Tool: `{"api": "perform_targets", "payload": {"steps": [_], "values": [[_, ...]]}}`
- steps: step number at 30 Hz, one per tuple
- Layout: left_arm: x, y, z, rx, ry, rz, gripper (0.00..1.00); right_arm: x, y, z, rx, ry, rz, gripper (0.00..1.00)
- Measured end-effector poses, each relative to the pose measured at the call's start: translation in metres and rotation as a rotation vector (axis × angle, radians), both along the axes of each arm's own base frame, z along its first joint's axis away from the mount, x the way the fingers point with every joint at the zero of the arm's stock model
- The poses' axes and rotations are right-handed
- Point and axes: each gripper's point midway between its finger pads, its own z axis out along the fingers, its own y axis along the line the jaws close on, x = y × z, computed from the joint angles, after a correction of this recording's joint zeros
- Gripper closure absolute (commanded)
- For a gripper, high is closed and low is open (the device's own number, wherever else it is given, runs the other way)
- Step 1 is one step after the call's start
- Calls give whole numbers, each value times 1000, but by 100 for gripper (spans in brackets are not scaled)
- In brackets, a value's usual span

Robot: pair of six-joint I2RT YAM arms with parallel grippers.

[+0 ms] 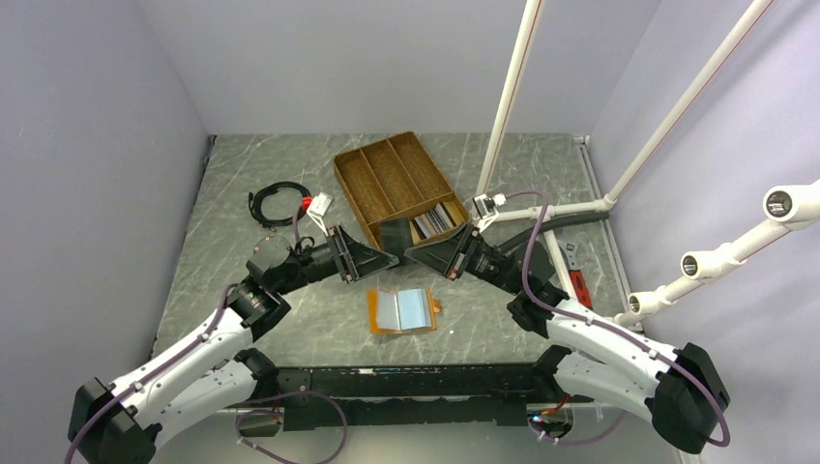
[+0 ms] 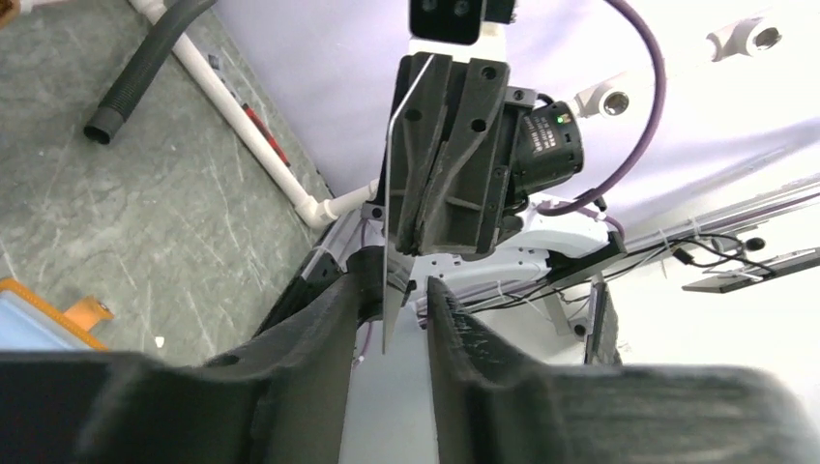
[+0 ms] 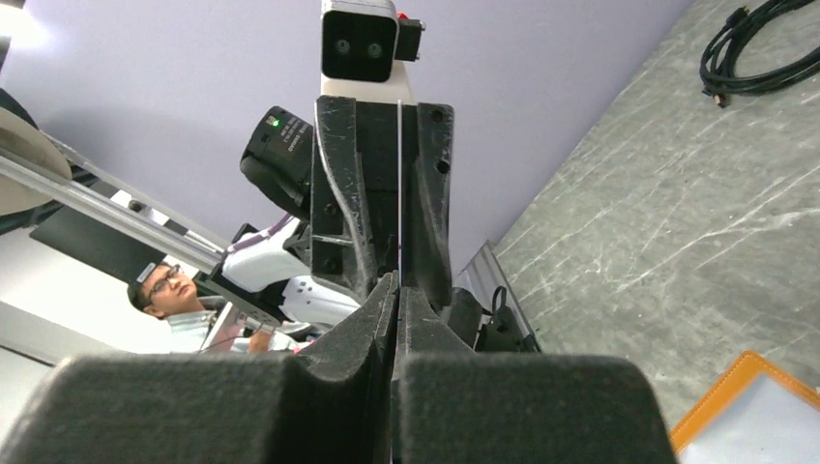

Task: Put the credit cards into the card holder
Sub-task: Insert the credit card into the card holder.

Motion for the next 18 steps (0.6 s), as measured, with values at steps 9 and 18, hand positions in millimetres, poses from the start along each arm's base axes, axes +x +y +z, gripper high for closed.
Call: {"api": "perform_targets", "payload": {"steps": [9, 18], "values": [[3, 9, -19, 120, 25, 56, 100, 6, -5, -42, -169, 38, -51, 16], [3, 23, -87, 567, 194, -29, 100, 23, -30, -139, -706, 32, -104, 85]]}}
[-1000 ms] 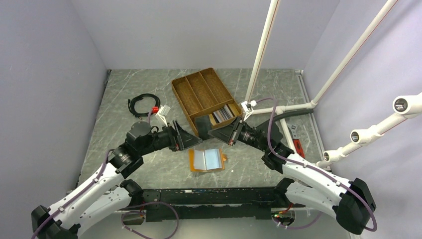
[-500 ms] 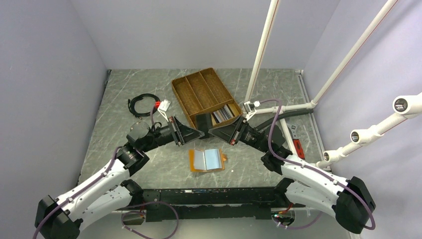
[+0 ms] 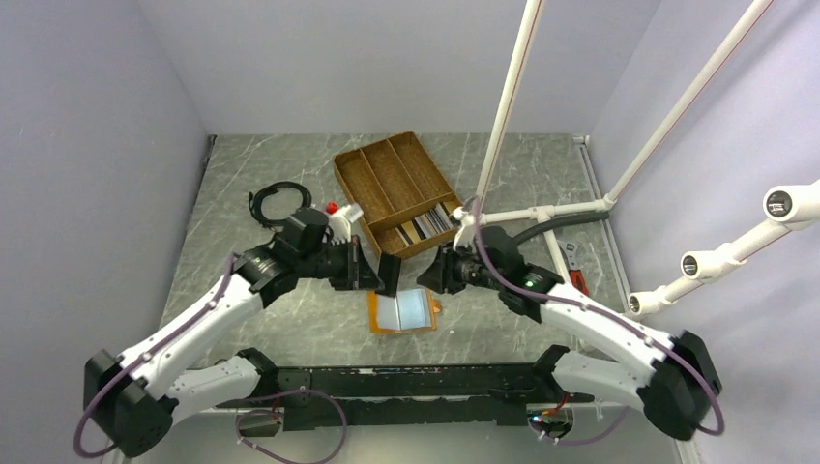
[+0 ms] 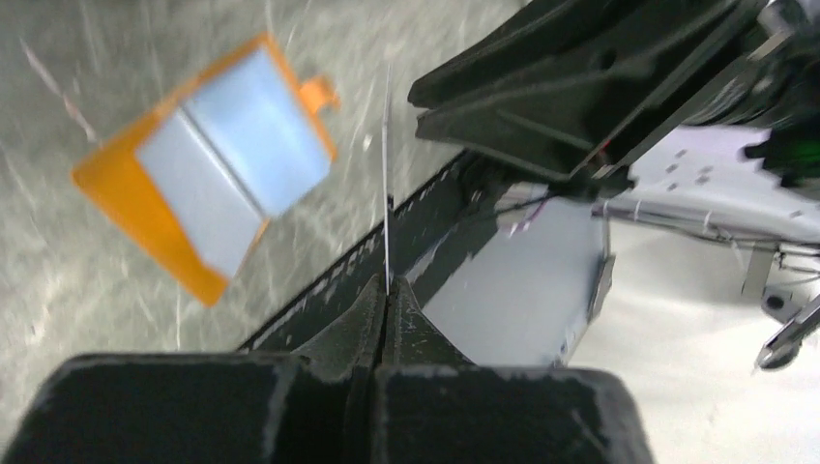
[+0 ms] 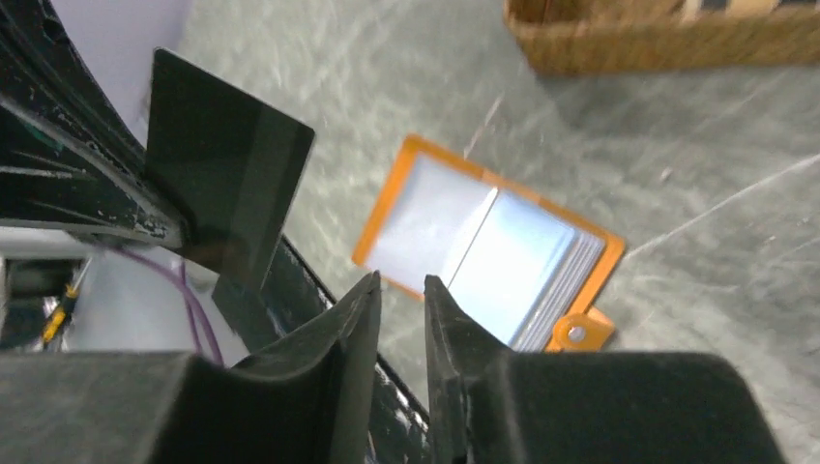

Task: Put the credit cards into the card holder
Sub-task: Insert the credit card into the card holder.

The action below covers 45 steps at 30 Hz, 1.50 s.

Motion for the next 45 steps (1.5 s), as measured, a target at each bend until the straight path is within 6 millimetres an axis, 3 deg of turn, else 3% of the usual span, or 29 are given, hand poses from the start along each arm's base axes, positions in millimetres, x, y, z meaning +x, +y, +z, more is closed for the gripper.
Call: {"api": "perform_targets", "payload": {"steps": [2, 6, 15, 19, 23, 45], "values": [[-9, 1, -25, 50, 97, -37, 100, -4, 7, -24, -58, 60, 63, 100], [-23, 1, -59, 75, 254, -76, 100, -14, 18, -62, -106, 185, 148, 100], [-31, -5, -112, 69, 474, -73, 100, -5, 26, -101, -120, 273, 151, 100], [-29, 0, -130, 72, 532, -48, 100, 0, 20, -117, -120, 297, 122, 100], [-25, 4, -135, 64, 544, -32, 100, -2, 13, -136, -126, 349, 105, 100], [-22, 6, -161, 19, 531, -50, 100, 2, 19, -136, -88, 338, 120, 100]]}}
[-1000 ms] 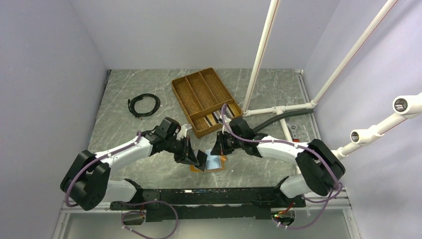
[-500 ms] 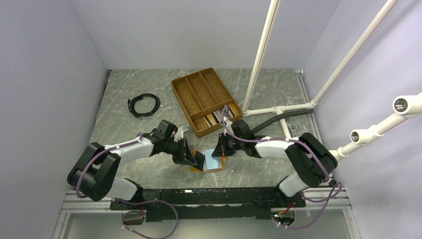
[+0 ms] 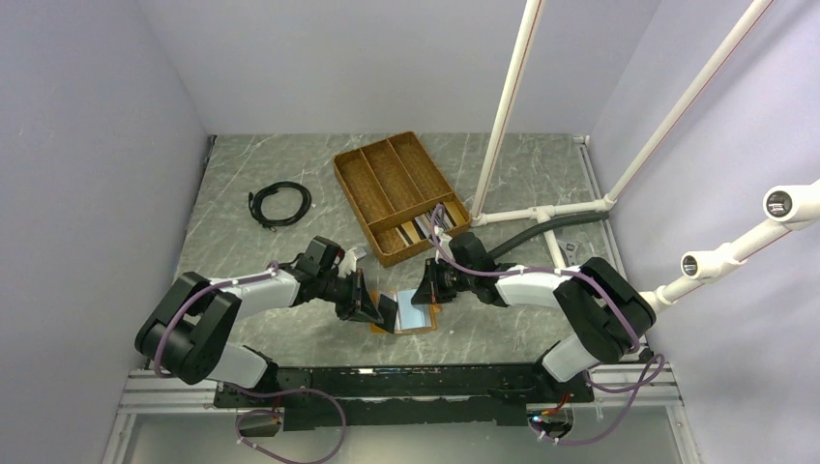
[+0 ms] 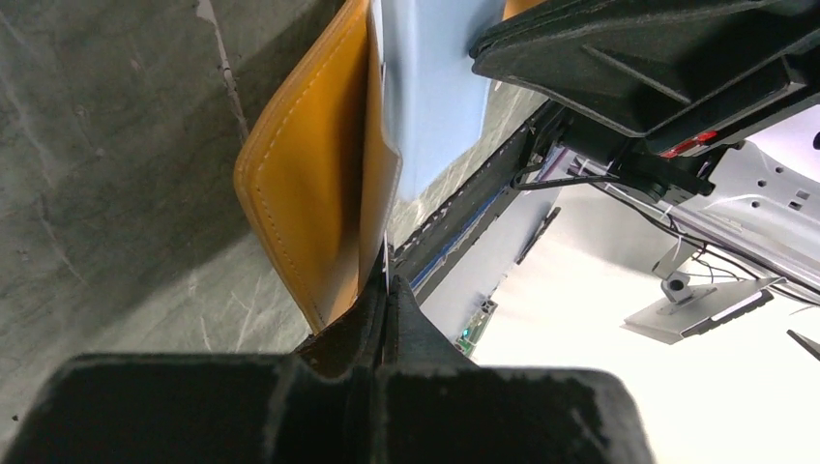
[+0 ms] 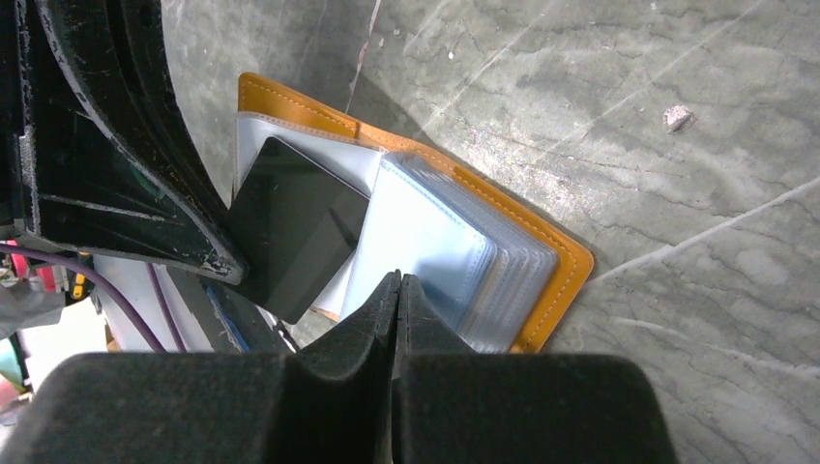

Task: Put the credit cards into the card holder
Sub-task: Insert the credit card into the card holder.

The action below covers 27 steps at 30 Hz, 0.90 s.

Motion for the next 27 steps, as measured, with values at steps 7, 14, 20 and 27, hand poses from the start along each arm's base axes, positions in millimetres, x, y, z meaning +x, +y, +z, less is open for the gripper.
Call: {"api": "perform_targets", "payload": {"steps": [7, 14, 20, 27], "values": [[1, -1, 1, -17, -24, 0, 100, 0, 0, 0, 0, 0, 0, 100], [0, 0, 17, -52, -85, 0, 100, 0, 0, 0, 2, -2, 0, 100], [-2, 1, 11, -44, -70, 1, 100, 0, 0, 0, 3, -2, 0, 100], [-3, 2, 4, -35, -54, 1, 100, 0, 0, 0, 4, -2, 1, 100]]}}
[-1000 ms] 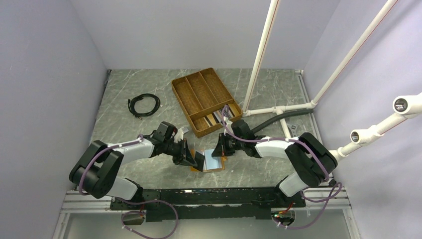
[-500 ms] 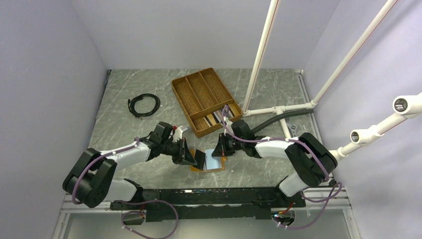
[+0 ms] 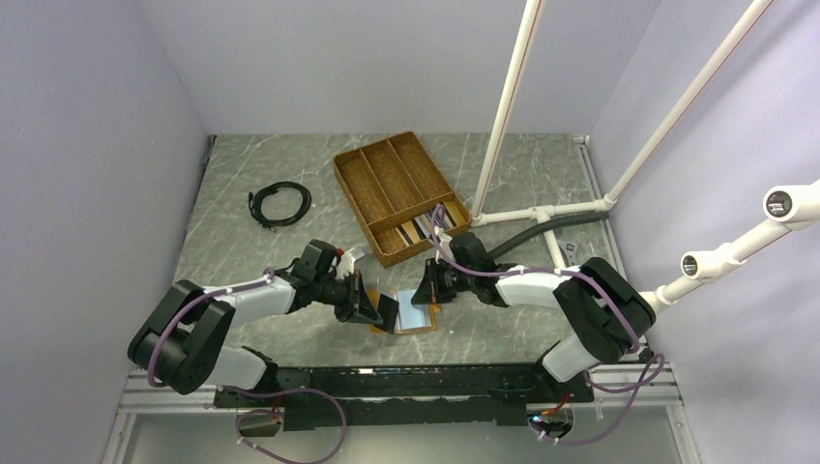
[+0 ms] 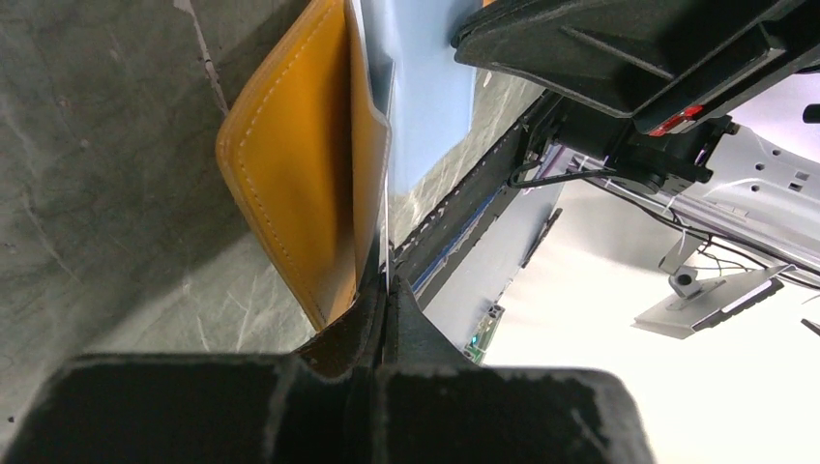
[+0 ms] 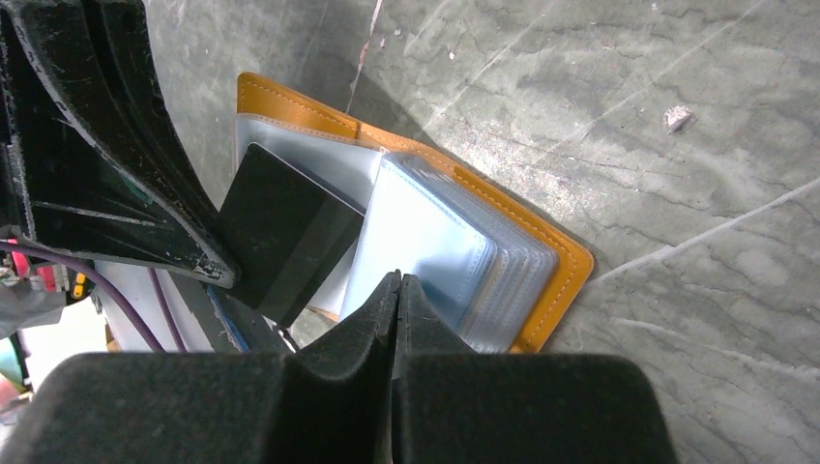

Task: Put the credit cards into the card holder
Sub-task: Insert the credit card into the card holder.

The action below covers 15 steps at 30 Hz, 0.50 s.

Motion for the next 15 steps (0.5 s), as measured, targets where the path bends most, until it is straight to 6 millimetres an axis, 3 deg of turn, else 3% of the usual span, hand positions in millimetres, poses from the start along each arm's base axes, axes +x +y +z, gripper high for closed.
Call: {"api": "perform_targets", "payload": {"steps": [15], "values": [[7, -8, -6, -42, -9, -2, 100, -2, 2, 0, 13, 6, 15, 100]]}}
